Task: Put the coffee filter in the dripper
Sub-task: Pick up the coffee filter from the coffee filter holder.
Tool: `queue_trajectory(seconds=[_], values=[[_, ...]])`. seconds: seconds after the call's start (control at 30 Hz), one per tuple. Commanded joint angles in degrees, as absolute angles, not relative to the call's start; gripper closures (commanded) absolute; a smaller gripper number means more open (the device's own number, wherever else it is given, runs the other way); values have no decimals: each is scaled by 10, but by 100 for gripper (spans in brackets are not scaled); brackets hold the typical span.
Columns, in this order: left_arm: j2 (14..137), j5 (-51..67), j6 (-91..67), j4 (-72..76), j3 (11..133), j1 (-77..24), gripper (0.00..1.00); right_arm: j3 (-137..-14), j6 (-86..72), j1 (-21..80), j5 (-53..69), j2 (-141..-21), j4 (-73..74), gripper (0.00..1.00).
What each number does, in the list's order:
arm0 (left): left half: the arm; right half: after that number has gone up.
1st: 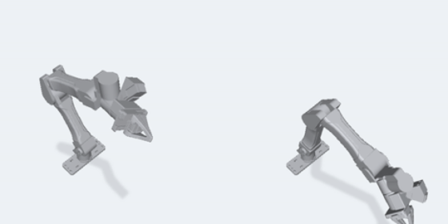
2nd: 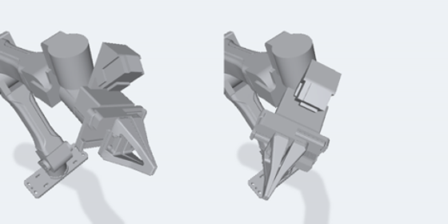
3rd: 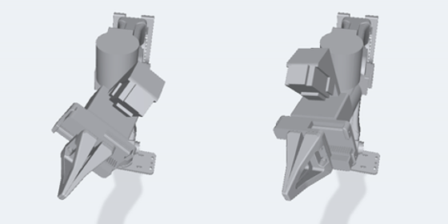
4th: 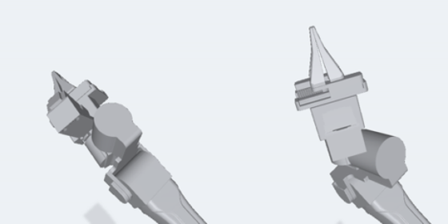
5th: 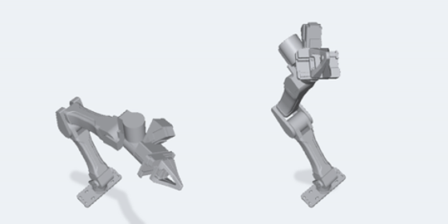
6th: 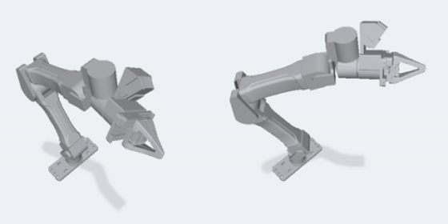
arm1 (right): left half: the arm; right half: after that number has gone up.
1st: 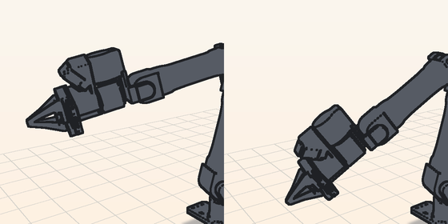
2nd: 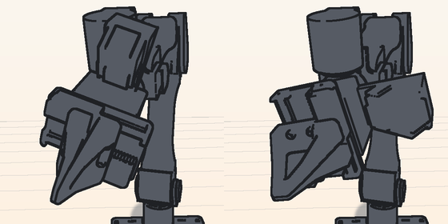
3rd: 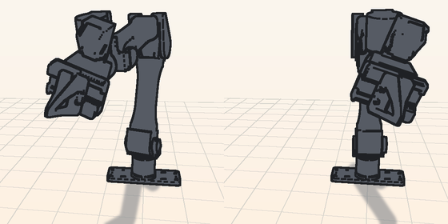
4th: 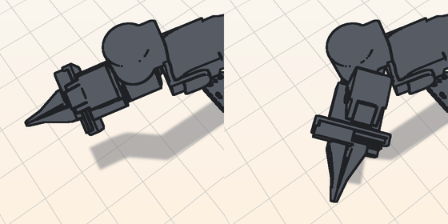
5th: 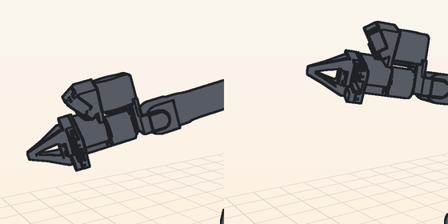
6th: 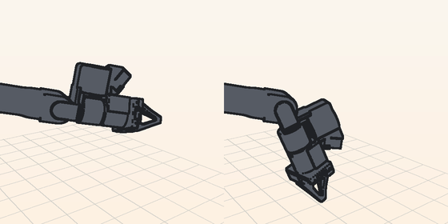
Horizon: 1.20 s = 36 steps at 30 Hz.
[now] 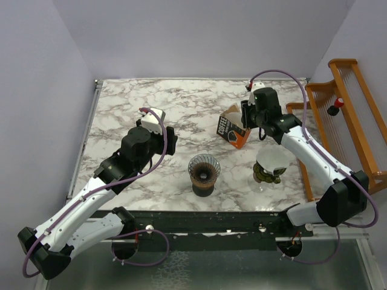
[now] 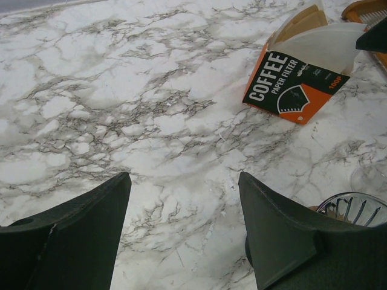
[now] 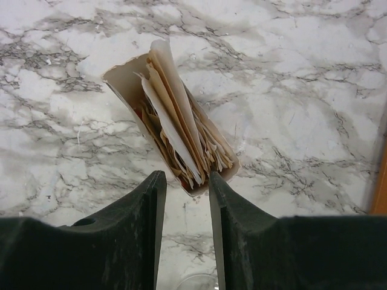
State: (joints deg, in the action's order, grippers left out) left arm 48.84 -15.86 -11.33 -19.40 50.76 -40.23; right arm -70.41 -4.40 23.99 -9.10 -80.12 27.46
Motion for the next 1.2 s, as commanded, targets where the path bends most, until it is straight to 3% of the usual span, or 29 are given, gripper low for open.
queue_trajectory(seconds=[0.0,0.5,0.8,1.1,1.17], values=[[480,-146,-109,-192,502,-399,26,-695,-34,237,-71,-811,245,60],[480,-145,-109,-192,502,-399,26,-696,-37,237,-35,-811,253,62],[479,-143,-109,-191,502,-397,26,-694,-44,237,-16,-811,275,71],[476,-143,-110,-191,502,-397,26,-687,-46,237,-30,-816,279,73],[476,-143,-110,-192,502,-397,26,-686,-47,237,-37,-818,278,77]])
